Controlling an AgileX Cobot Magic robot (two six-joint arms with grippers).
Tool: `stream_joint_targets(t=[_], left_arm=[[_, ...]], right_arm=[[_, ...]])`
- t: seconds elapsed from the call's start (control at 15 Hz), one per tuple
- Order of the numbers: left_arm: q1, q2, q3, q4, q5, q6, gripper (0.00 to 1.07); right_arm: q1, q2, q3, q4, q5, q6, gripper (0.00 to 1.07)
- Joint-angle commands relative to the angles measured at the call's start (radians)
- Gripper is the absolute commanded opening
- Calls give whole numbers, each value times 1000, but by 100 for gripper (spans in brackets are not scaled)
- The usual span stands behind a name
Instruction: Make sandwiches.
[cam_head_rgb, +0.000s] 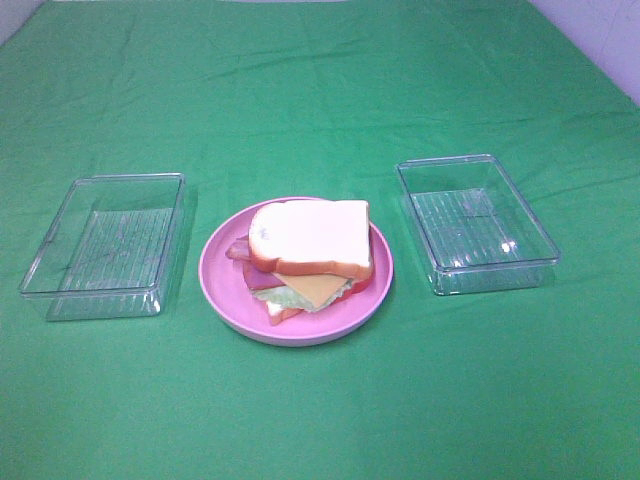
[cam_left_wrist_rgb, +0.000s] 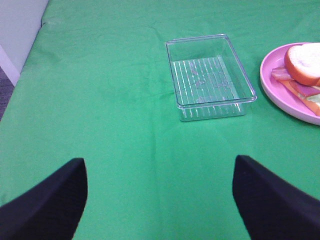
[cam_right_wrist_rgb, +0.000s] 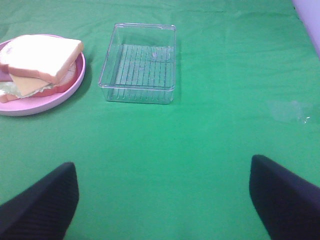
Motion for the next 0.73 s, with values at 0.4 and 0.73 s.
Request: stream_joint_targets(t=[0.4,0.73], left_arm=[[-8,-24,1,-8,-11,3,76],[-8,-24,1,-8,-11,3,76]], right_arm=[[-6,-14,1,5,-5,-13,87],[-6,-14,1,5,-5,-13,87]])
